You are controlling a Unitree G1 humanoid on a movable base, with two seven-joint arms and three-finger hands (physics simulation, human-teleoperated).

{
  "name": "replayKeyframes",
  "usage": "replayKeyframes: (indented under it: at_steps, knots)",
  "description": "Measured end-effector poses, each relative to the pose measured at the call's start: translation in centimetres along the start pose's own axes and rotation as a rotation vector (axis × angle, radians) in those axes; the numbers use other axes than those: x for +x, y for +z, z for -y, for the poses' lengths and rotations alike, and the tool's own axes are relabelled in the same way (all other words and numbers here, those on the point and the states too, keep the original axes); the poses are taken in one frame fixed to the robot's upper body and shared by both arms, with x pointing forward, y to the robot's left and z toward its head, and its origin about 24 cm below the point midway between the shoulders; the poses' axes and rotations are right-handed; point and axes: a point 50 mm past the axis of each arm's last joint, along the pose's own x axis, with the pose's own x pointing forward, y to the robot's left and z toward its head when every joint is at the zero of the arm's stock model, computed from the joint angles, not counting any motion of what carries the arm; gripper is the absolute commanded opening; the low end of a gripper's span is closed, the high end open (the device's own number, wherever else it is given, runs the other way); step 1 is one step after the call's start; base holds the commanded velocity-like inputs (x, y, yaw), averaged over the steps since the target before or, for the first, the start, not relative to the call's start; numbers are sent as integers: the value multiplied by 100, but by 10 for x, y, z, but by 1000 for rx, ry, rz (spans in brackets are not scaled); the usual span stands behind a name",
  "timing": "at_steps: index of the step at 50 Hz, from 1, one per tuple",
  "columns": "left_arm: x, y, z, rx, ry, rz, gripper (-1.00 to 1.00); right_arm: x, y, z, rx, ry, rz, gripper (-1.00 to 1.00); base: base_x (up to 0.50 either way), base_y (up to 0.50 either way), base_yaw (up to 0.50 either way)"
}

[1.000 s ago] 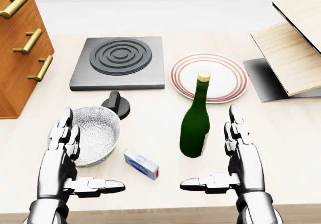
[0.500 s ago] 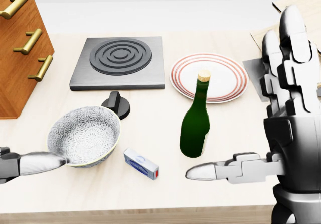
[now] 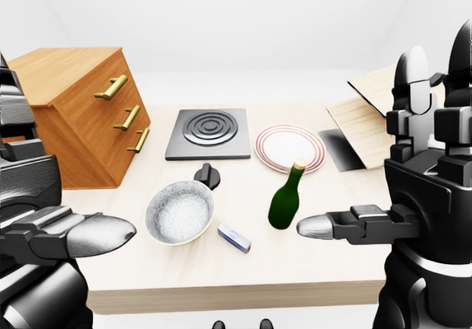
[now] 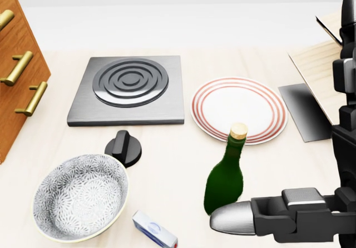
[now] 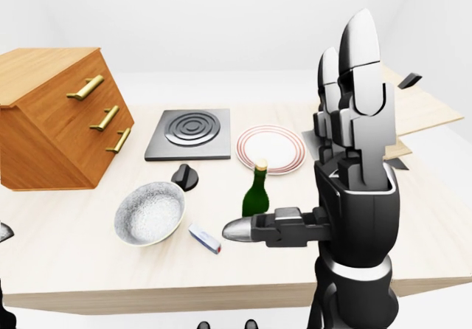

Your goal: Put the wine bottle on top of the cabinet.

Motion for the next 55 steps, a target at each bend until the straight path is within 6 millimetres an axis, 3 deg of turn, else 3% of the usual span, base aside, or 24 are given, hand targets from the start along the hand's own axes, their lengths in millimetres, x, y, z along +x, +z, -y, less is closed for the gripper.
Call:
replayKeyframes:
  at_steps: [10, 15, 42, 55]
  knots:
    - [1, 4, -1, -10, 3, 19, 100, 0, 3, 0, 4, -1, 15, 100, 50, 0, 0]
    - [1, 6, -1, -8, 3, 26, 100, 0, 4, 0, -2, 4, 17, 100, 0, 0, 0]
    - [-3, 6, -3, 3, 2, 0, 100, -2, 2, -9, -148, 86, -53, 100, 0, 50, 0]
    - [-5, 4, -3, 11, -1, -10, 100, -3, 0, -3, -152, 54, -69, 100, 0, 1, 0]
